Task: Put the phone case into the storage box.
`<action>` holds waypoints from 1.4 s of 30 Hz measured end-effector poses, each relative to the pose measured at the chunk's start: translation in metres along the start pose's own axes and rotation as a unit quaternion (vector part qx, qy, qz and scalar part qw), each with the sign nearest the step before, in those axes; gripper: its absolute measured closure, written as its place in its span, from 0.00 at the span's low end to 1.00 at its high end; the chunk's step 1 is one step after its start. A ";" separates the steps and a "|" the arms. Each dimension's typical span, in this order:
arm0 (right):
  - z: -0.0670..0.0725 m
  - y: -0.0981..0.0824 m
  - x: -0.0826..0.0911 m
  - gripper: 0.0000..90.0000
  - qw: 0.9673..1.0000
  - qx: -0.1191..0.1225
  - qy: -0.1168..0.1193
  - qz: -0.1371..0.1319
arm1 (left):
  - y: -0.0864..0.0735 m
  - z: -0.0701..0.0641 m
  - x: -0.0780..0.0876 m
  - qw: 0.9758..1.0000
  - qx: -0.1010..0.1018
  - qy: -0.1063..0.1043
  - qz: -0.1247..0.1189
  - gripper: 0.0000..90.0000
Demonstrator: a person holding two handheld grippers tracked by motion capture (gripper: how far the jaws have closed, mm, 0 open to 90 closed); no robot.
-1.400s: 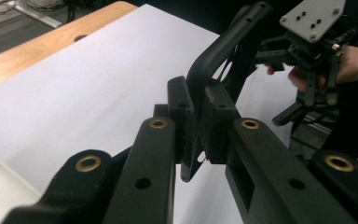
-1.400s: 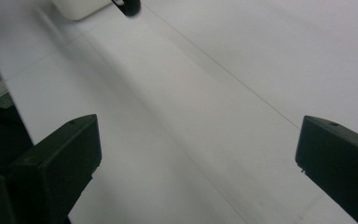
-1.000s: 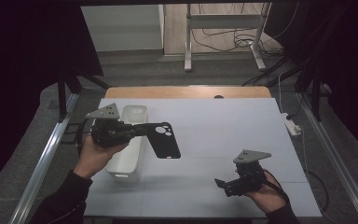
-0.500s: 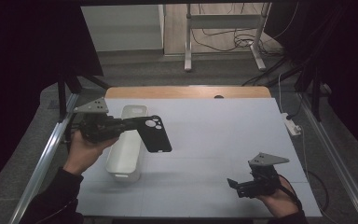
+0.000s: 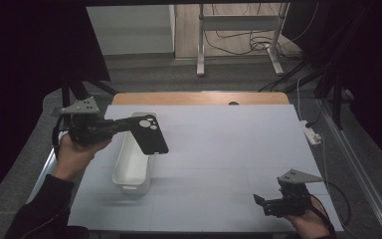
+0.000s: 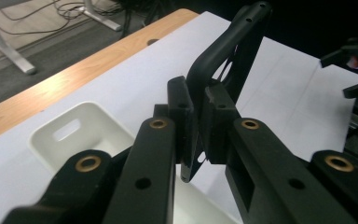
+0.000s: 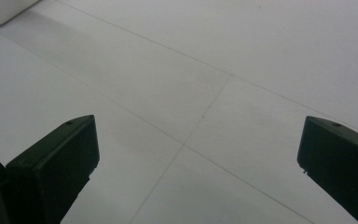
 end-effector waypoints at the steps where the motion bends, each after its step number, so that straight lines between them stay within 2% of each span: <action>1: -0.001 -0.001 0.001 0.00 1.000 -0.002 -0.001 0.000 | -0.001 0.002 0.002 1.000 0.001 0.004 0.001 0.92; 9: -0.004 -0.006 0.006 0.00 1.000 -0.014 -0.006 -0.006 | -0.005 0.017 0.016 1.000 0.002 0.030 0.006 0.92; 16: -0.004 -0.006 0.007 0.00 1.000 -0.016 -0.006 -0.005 | -0.007 0.027 0.019 0.999 0.001 0.046 0.014 0.92; 25: -0.005 -0.006 0.005 0.00 1.000 -0.021 -0.002 -0.001 | -0.013 0.043 0.012 0.998 0.009 0.058 0.018 0.92; 42: -0.006 -0.006 0.005 0.00 1.000 -0.021 0.003 0.002 | -0.019 0.064 -0.010 0.997 0.008 0.078 0.029 0.92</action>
Point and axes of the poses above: each handheld gripper's, and its own axes: x roughly backward along the jaws, y roughly out of its top, z roughly to its left, the point moved 1 cm from there along -x, roughly forward along the jaws, and after that the axes turned 5 degrees about -y, right-handed, at the moved point
